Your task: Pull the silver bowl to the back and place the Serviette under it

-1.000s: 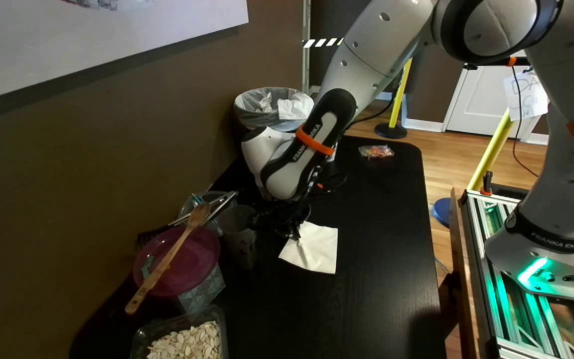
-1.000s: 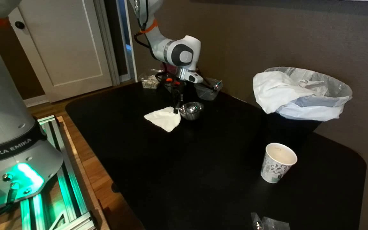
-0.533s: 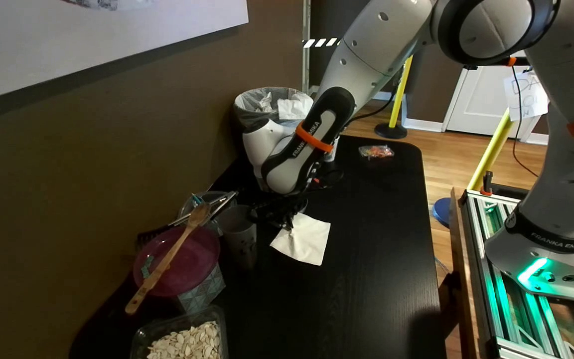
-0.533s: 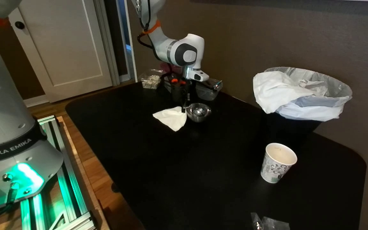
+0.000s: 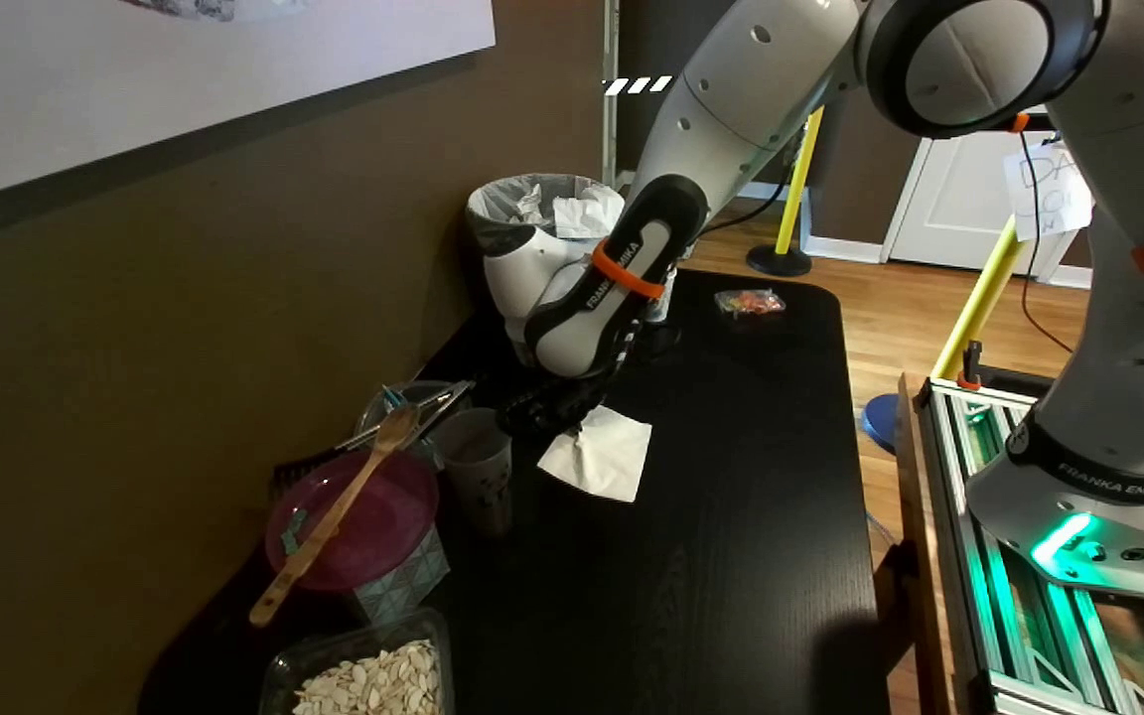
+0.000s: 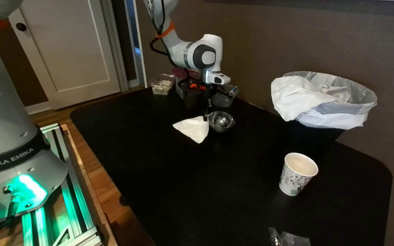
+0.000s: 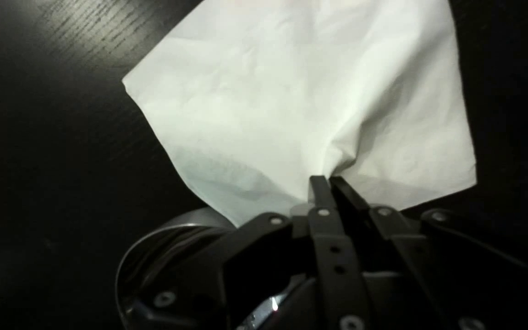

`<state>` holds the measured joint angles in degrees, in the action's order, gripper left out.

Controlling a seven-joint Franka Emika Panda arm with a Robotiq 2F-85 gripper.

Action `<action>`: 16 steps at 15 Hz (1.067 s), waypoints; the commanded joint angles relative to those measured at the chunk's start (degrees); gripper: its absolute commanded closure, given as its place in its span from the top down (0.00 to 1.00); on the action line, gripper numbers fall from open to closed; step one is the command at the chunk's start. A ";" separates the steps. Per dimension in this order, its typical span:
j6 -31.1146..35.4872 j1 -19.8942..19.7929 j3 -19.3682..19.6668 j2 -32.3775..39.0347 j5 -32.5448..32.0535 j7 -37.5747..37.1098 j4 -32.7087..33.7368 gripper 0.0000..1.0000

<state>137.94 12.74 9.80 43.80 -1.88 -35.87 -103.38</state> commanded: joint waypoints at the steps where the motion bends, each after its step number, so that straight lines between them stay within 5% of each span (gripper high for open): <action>1: -0.10 1.05 1.13 1.16 -2.57 -1.40 0.66 0.02; 7: -5.36 1.33 -1.05 -0.61 -4.32 2.56 -1.91 0.02; 16: -4.40 1.65 -3.96 -1.17 -6.51 12.08 -3.28 0.02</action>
<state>133.20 14.91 7.38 43.50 -7.09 -27.38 -105.24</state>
